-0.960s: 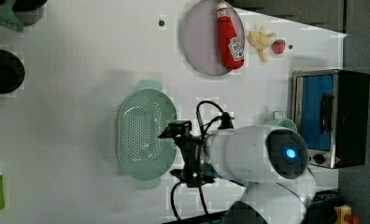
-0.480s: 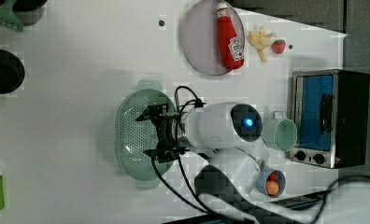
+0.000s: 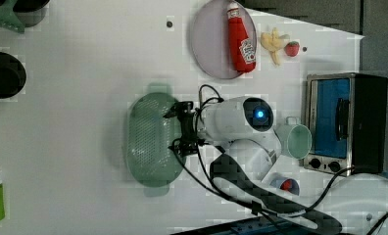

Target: Drag strainer left to right.

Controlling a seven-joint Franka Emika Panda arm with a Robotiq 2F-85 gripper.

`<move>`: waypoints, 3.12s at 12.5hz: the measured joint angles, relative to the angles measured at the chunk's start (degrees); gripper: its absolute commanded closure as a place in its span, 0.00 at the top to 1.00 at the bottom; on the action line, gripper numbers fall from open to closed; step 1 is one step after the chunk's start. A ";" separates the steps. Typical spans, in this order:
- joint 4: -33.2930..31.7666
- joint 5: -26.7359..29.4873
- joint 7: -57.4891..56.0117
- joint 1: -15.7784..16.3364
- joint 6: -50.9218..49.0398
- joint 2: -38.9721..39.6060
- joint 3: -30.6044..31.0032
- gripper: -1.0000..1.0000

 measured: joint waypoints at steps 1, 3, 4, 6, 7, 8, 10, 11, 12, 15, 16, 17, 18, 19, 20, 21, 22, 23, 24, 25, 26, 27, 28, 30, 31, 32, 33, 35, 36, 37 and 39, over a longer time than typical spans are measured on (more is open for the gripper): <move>0.11 -0.78 0.17 -0.05 0.50 -0.03 -0.90 1.00; 0.22 -0.97 0.50 -0.12 0.56 -0.06 -1.01 1.00; 0.34 -0.98 0.73 0.38 1.62 -0.22 -1.05 1.00; 0.67 -0.62 0.73 1.36 1.51 -0.56 -1.44 1.00; 0.11 -0.14 0.73 2.18 1.29 -1.12 -2.35 1.00; -1.01 -0.05 0.73 2.36 1.12 -1.73 -2.66 1.00; -3.36 -0.10 0.62 1.84 1.15 -2.71 -2.28 1.00; -4.25 -0.80 0.56 1.82 1.15 -2.71 -2.27 1.00; -5.26 -0.80 0.34 1.82 1.15 -2.91 -2.55 1.00; -7.05 -0.43 -2.07 -0.77 2.35 -4.52 -2.25 1.00; -7.95 0.59 -3.36 -1.61 2.52 -5.09 -2.63 1.00; -9.29 1.10 -3.97 -2.45 2.69 -6.31 -3.43 1.00; -9.74 1.16 -4.31 -3.27 2.24 -7.09 -4.08 1.00; -9.51 0.73 -5.37 -3.96 1.76 -7.09 -4.62 1.00; -9.51 -0.10 -6.43 -4.71 2.13 -7.08 -4.84 1.00; -9.74 -0.41 -7.39 -5.36 2.74 -7.25 -5.16 1.00; -10.18 -0.66 -7.95 -5.56 3.19 -7.51 -6.00 1.00; -10.74 -0.62 -8.84 -5.65 3.30 -7.81 -6.94 1.00; -11.64 -0.68 -10.69 -6.13 3.19 -8.41 -7.85 1.00; -12.31 -0.26 -12.81 -6.97 3.36 -8.49 -8.30 1.00; -12.87 0.38 -13.82 -7.26 3.08 -8.48 -9.16 1.00; -13.09 0.05 -14.72 -7.68 2.80 -8.60 -9.73 1.00; -13.20 0.17 -16.00 -7.72 2.80 -8.81 -10.37 1.00; -13.20 0.43 -17.18 -7.88 1.23 -9.29 -11.34 1.00; -13.43 0.92 -18.52 -7.84 1.12 -9.95 -12.20 1.00; -13.32 0.83 -19.58 -7.84 1.12 -10.34 -13.43 1.00; -13.09 1.14 -19.98 -8.28 1.34 -10.39 -14.45 1.00; -12.98 0.39 -21.49 -8.96 3.19 -10.41 -16.74 1.00; -12.98 -0.13 -22.94 -9.13 2.97 -10.46 -18.03 1.00; -13.20 0.10 -24.59 -8.80 3.53 -10.56 -19.90 1.00; -13.76 -0.57 -26.94 -9.00 5.04 -10.46 -21.89 1.00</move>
